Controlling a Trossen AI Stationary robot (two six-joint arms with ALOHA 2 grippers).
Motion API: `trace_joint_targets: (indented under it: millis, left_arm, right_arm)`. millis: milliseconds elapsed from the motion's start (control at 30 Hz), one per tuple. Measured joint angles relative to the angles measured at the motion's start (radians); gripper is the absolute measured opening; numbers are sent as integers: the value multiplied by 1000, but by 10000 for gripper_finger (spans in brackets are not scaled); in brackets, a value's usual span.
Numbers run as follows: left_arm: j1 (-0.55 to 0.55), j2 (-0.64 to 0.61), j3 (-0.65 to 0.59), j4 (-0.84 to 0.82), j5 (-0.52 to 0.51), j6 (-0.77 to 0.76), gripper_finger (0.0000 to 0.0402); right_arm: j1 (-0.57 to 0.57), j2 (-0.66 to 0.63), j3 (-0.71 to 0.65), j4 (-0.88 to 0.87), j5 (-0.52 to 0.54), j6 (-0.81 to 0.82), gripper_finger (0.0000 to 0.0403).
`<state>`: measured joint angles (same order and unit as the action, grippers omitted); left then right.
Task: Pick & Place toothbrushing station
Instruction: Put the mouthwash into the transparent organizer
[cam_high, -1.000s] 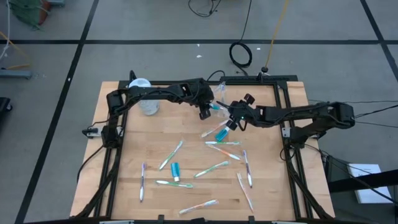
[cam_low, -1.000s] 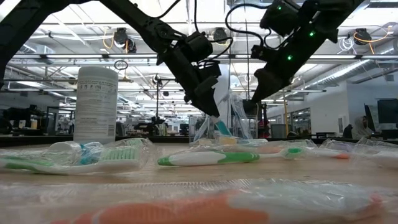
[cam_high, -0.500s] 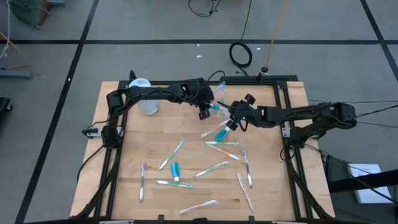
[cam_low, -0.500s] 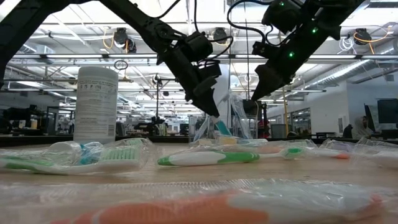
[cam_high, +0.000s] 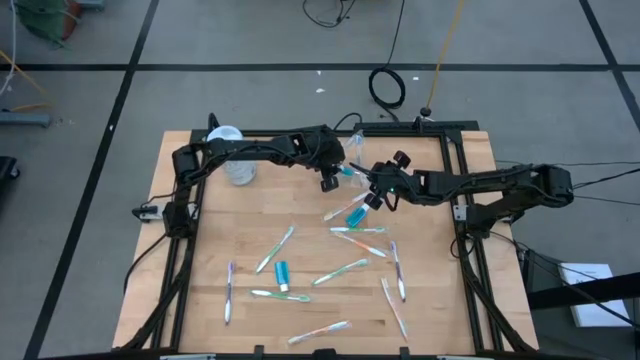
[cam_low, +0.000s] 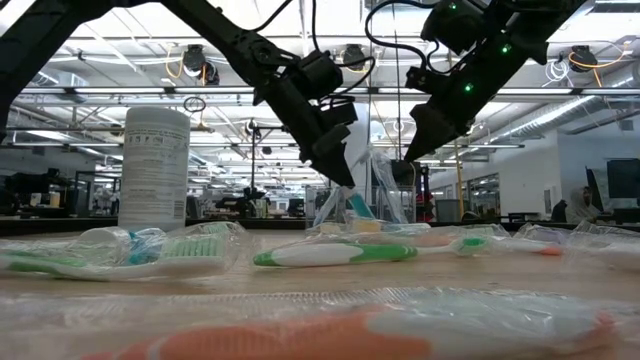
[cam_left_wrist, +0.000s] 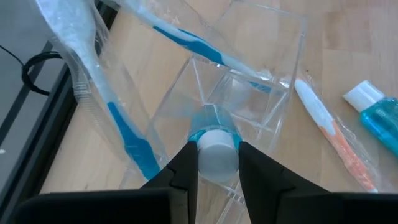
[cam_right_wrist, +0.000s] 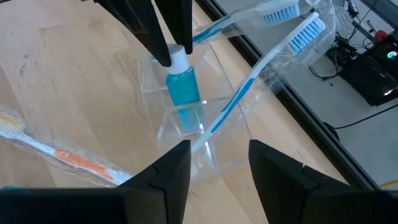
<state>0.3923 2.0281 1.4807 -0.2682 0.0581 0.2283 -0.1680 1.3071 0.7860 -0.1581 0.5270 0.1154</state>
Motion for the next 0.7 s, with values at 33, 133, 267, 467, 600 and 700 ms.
trace_joint_targets:
  millis: [33,133,267,467,600,700]
  left_arm:
    - [0,0,0,8,-11,0,79]
    - [0,-3,16,-5,-26,3,75]
    - [0,-8,103,-118,-29,15,83]
    - [-8,-9,204,-336,-16,-29,86]
    - [-9,-13,248,-425,-6,81,87]
    - [-11,-9,261,-456,-6,252,87]
  right_arm:
    - [0,0,0,0,0,0,155]
    - [0,0,0,0,0,0,155]
    - [0,0,0,0,0,0,155]
    - [0,0,0,-1,-3,0,155]
    - [0,0,0,-1,-4,0,155]
    - [0,0,0,-1,-4,0,155]
